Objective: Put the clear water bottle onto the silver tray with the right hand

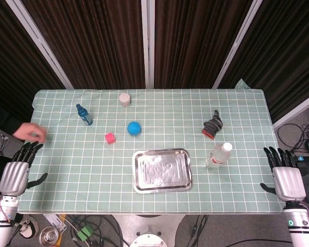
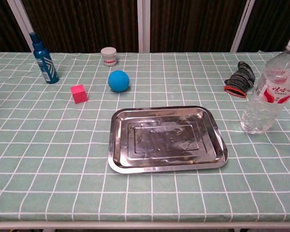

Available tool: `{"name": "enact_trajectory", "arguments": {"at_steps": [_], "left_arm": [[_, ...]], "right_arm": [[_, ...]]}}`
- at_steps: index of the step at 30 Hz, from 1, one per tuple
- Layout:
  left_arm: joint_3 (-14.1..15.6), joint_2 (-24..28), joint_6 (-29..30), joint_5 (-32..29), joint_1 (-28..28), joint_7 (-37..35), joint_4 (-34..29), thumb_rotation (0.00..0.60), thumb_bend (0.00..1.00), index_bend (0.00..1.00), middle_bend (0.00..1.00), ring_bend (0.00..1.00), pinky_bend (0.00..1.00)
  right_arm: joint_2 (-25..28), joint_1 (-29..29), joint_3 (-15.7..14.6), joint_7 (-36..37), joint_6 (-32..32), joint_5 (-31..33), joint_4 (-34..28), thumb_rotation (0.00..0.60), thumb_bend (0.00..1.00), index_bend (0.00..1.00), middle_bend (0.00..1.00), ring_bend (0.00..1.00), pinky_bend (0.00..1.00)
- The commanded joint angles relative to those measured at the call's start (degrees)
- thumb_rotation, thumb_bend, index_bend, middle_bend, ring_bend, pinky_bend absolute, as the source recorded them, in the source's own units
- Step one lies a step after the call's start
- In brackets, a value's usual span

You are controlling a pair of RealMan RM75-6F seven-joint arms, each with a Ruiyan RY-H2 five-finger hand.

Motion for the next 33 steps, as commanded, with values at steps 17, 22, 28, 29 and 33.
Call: {"name": "enact_trajectory", "arguments": {"at_steps": [17, 22, 28, 29, 33], "left_arm": [[-0.51, -0.32, -0.37, -0.72, -0.3, 0.05, 0.37, 0.6, 0.23, 0.16, 0.18, 0.09, 0.19], [-0.37, -1.08, -0.9, -1.27, -0.2, -0.8, 2.06, 0.6, 0.23, 0.16, 0.18, 0.09, 0.19], [-0.62, -1.26, -1.1, -1.23, -0.53, -1.37, 3.13, 0.6, 0.23, 0.16, 0.18, 0.09, 0.19], [-0.7, -1.27, -1.13, -1.29, -0.57, -1.49, 3.26, 0.6, 0.23, 0.16, 0.18, 0.09, 0.19], [-0.6, -1.18, -1.44, -1.38, -0.63, -1.57, 3.87, 0.6, 0.23, 0.16, 0.18, 0.09, 0.19]], "right_arm": [[0.45, 2.13, 1.44, 49.64, -8.71, -5.74, 6.01, 0.6, 0.0, 0.0, 0.08, 0.0, 0.0], [-2.09, 4.91, 2.65, 79.5, -13.01, -7.26, 12.79, 0.6, 0.0, 0.0, 0.09, 0.0, 0.0], [-5.85, 10.11, 1.36, 88.67, -17.9, -11.77, 22.57, 0.6, 0.0, 0.0, 0.1, 0.0, 0.0], [-6.45, 10.84, 1.12, 89.28, -18.42, -12.37, 23.72, 0.6, 0.0, 0.0, 0.1, 0.0, 0.0], [-9.58, 13.65, 0.62, 90.57, -20.16, -13.63, 27.59, 0.6, 0.0, 0.0, 0.1, 0.0, 0.0]]}}
